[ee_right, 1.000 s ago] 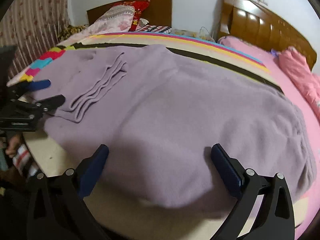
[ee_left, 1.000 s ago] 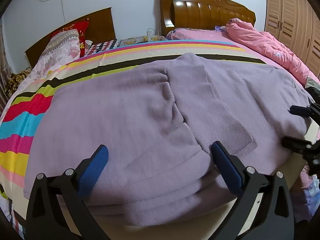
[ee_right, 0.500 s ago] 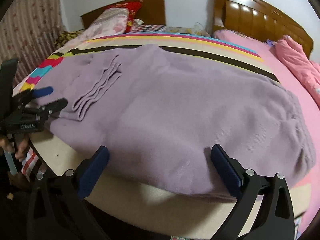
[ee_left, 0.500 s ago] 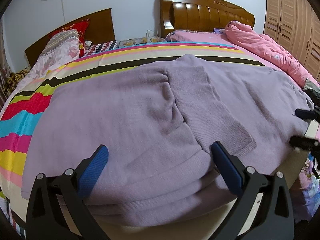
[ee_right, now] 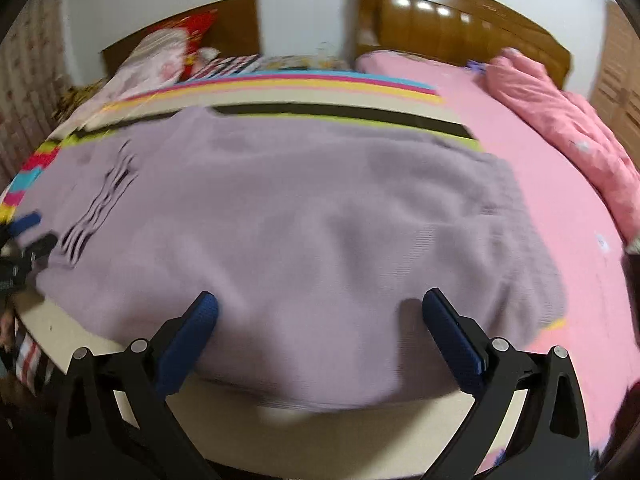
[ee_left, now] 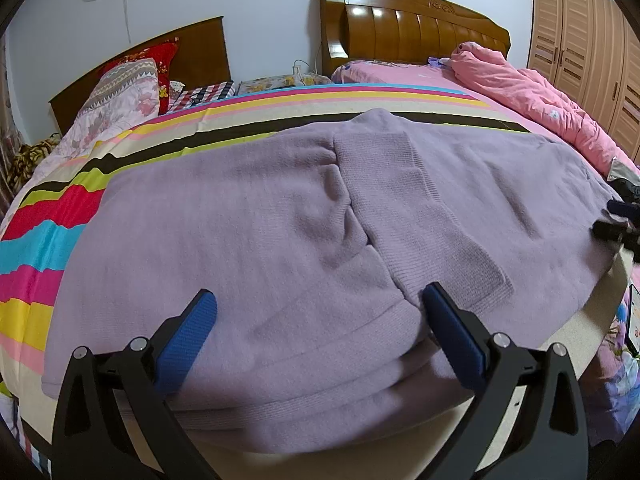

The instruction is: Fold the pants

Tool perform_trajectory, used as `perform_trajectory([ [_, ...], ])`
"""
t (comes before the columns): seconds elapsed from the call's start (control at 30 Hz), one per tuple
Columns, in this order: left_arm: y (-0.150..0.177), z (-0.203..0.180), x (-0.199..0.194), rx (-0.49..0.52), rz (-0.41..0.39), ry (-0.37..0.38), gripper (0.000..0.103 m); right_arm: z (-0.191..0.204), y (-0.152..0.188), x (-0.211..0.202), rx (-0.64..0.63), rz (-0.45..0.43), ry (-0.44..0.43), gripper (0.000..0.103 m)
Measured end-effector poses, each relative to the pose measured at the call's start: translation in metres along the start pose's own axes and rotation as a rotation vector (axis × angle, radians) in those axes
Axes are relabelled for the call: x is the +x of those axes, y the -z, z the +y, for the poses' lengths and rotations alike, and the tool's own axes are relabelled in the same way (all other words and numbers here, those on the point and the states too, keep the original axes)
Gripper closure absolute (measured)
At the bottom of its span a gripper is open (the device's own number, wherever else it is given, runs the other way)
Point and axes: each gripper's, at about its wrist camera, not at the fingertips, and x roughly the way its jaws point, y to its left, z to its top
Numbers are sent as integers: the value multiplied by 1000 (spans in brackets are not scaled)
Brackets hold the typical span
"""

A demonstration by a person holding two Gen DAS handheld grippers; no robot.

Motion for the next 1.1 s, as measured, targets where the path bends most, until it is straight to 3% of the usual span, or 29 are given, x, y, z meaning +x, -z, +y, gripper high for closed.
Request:
perform_trajectory([
  [0.1, -1, 0, -1, -3, 10, -8, 1, -25, 0, -4, 42, -2, 54, 5],
  [0.17, -10, -9, -8, 10, 41, -70, 2, -43, 0, -12, 120, -24, -27, 5],
  [0.23, -25, -30, -25, 89, -9, -107, 3, -50, -5, -18, 160, -52, -49, 5],
  [0.27, -38, -45, -37, 130, -63, -91, 2, -46, -9, -18, 151, -64, -48, 5],
  [0.33, -62, -67, -44, 173, -98, -50, 2, -34, -16, -14, 112, -75, -65, 5],
  [0.43, -93, -95, -20, 275, -85, -82, 2, -15, -27, -3, 65, -73, -79, 5],
  [0.53, -113, -93, 32, 324, -31, -144, 2, -7, -33, 7, 52, -53, -97, 5],
  [0.6, -118, -81, 55, 301, 23, -146, 2, -4, -36, 18, 22, -21, -104, 5],
  [0.7, -111, -59, 91, 254, 110, -118, 1, -14, -28, 40, 8, 61, -31, 5],
  [0.8, -104, -42, 94, 168, 120, -40, 1, -19, -17, 39, -28, 33, -76, 5],
  [0.97, -103, -39, 96, 160, 123, -35, 1, -12, -29, 25, 53, 28, -35, 5],
  [1.1, -104, -31, 99, 120, 140, 2, 1, 36, -53, 26, -74, -3, -73, 5],
])
